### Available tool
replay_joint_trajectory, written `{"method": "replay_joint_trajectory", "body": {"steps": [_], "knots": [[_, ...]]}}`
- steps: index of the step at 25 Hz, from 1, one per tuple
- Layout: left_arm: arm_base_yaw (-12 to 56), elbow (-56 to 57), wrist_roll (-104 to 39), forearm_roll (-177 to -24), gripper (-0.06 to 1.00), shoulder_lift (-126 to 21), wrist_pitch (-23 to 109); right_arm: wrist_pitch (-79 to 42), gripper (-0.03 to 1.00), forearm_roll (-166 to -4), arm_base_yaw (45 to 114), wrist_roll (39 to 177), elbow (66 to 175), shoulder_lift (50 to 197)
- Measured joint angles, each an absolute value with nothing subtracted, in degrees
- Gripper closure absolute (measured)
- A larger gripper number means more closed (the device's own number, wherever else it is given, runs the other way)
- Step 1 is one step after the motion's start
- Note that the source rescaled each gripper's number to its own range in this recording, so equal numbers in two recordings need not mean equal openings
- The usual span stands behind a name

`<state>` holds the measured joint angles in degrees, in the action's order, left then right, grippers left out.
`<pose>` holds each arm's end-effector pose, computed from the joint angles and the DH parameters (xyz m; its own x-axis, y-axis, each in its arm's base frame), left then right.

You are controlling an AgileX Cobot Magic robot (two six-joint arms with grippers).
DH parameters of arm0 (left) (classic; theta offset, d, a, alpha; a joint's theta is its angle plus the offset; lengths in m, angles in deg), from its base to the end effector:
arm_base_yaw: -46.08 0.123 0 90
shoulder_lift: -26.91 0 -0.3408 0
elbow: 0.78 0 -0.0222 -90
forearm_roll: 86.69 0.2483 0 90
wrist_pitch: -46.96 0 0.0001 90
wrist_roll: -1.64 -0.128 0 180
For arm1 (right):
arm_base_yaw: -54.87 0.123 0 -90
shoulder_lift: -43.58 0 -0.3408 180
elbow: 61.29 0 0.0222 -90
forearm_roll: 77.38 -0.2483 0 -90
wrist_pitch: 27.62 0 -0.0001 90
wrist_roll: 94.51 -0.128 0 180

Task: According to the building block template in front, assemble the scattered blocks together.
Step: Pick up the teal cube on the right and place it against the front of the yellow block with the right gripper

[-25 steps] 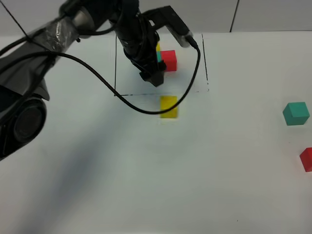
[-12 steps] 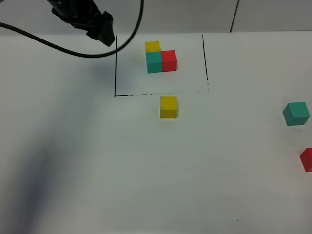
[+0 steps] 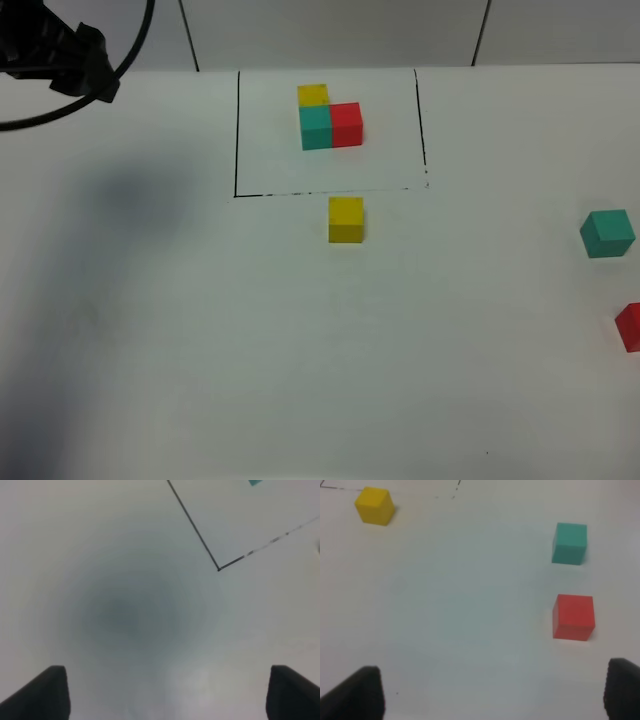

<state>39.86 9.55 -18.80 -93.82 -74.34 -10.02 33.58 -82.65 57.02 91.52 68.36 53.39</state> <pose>0.3794 -0.0548 0.3678 -0.7591 0.3676 -0.5373 0.3955 0.9160 0.0678 -0.0228 0.0095 0.2576 -0.5111 -0.0798 -0.8558 -0.1375 0.9905 -0.0103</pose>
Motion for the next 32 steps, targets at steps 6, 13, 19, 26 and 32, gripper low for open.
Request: {"method": "replay_joint_trajectory", "body": {"steps": [6, 13, 19, 26, 32], "knots": [[39.86, -5.40, -12.87, -93.03, 0.09, -60.94, -3.85, 33.58, 0.20, -82.65, 57.02, 91.52, 68.36, 53.39], [39.86, -15.06, -3.53, -92.88, 0.09, -49.01, -4.51, 33.58, 0.20, -82.65, 57.02, 91.52, 68.36, 53.39], [39.86, -20.07, -2.81, -92.88, 0.09, -41.12, -4.09, 33.58, 0.20, -82.65, 57.02, 91.52, 68.36, 53.39], [39.86, -25.36, -2.81, -92.88, 0.09, -33.39, -1.67, 33.58, 0.20, -82.65, 57.02, 91.52, 68.36, 53.39], [39.86, -29.26, -2.80, -93.05, 0.09, -26.96, -0.58, 33.58, 0.20, -82.65, 57.02, 91.52, 68.36, 53.39]]}}
